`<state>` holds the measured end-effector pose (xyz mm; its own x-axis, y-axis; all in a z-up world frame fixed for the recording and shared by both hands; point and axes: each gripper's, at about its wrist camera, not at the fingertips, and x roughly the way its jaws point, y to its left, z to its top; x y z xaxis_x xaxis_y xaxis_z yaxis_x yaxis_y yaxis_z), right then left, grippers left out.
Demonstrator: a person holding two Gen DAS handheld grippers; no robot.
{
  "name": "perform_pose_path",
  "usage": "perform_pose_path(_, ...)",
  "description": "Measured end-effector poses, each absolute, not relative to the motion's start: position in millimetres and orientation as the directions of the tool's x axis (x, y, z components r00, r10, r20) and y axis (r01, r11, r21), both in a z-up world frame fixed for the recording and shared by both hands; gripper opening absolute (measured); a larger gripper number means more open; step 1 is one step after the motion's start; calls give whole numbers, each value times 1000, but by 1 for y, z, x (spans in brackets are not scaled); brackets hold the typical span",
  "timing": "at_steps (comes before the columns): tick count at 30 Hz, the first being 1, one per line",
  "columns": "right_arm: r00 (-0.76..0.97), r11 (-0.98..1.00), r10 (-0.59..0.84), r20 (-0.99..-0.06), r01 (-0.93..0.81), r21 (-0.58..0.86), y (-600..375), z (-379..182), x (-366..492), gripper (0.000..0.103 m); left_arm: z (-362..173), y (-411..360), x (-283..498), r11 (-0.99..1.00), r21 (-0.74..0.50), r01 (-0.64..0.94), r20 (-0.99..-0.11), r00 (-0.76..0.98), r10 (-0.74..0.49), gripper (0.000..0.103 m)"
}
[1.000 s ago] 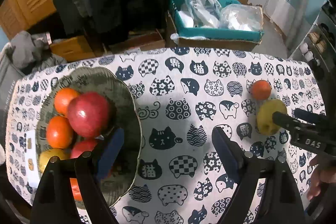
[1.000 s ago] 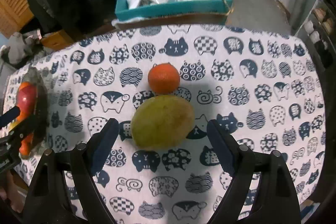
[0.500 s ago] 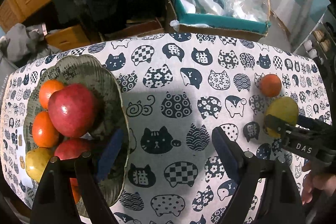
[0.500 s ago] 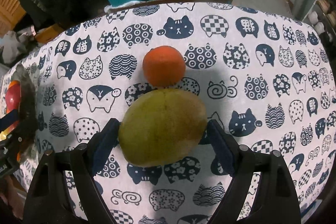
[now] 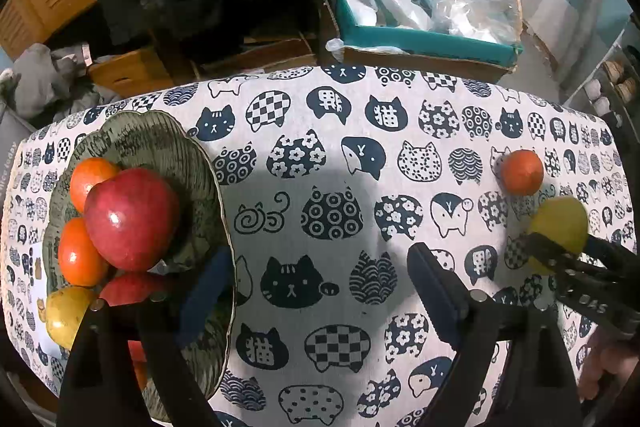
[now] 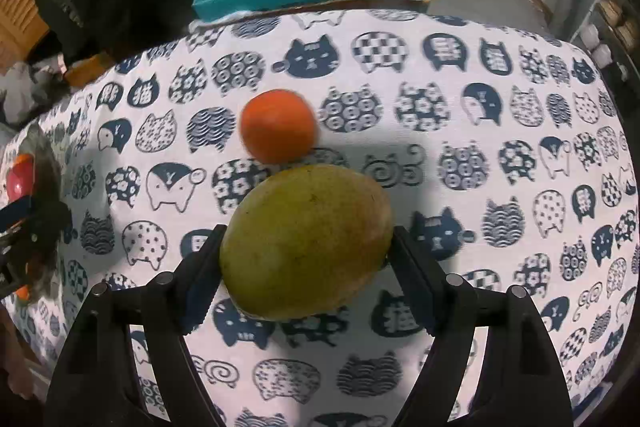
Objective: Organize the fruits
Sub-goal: 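Grasp the yellow pear with the right tool while the left tool grasps the small orange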
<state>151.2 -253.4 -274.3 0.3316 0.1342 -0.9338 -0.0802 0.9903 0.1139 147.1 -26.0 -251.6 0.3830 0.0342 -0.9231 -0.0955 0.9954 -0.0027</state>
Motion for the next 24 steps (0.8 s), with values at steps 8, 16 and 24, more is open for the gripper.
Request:
perform_pose_path(8, 387, 995, 100, -916, -23, 99, -287, -256, 153, 79, -249, -29, 152, 991, 36, -125, -924, 374, 81, 92)
perform_pose_path(16, 405, 990, 108, -908, 36, 134, -314, -251, 158, 79, -234, -50, 136, 998, 9, -58, -926, 375, 30, 92)
perform_pose_path(24, 442, 995, 65, -895, 41, 92, -327, -240, 167, 79, -235, -101, 167, 999, -19, 39, -918, 394, -33, 92)
